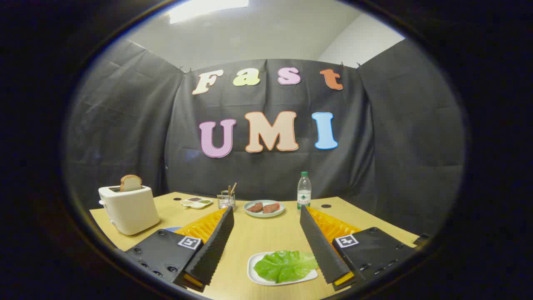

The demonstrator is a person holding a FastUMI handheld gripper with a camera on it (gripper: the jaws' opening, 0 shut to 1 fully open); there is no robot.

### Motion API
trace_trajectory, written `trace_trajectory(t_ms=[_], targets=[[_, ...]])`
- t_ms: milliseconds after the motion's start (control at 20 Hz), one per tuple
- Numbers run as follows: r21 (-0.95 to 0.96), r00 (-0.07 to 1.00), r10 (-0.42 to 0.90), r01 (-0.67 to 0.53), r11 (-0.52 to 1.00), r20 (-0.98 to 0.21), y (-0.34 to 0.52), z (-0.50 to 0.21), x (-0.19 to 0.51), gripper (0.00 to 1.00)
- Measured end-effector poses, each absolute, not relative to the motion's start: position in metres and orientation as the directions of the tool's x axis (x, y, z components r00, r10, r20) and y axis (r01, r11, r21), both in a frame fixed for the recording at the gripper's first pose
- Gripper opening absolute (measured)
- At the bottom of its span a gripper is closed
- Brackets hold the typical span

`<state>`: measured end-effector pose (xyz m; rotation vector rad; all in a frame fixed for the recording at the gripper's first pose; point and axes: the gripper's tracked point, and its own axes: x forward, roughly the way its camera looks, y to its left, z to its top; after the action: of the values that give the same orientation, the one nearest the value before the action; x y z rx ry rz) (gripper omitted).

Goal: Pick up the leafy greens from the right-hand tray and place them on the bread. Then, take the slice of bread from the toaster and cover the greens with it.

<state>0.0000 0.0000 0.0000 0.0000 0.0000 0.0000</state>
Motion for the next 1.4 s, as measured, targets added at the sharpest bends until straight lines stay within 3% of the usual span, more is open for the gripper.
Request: trace_trajectory(t_ms=[950, 1400], targets=[[-0.014, 0.999, -0.045, 0.044, 0.999, -0.027, -0.035, -0.004, -0.013, 1.0], [-0.038, 0.995, -0.037, 0.033, 0.999, -0.094, -0.042, -0.011, -0.012, 1.0]])
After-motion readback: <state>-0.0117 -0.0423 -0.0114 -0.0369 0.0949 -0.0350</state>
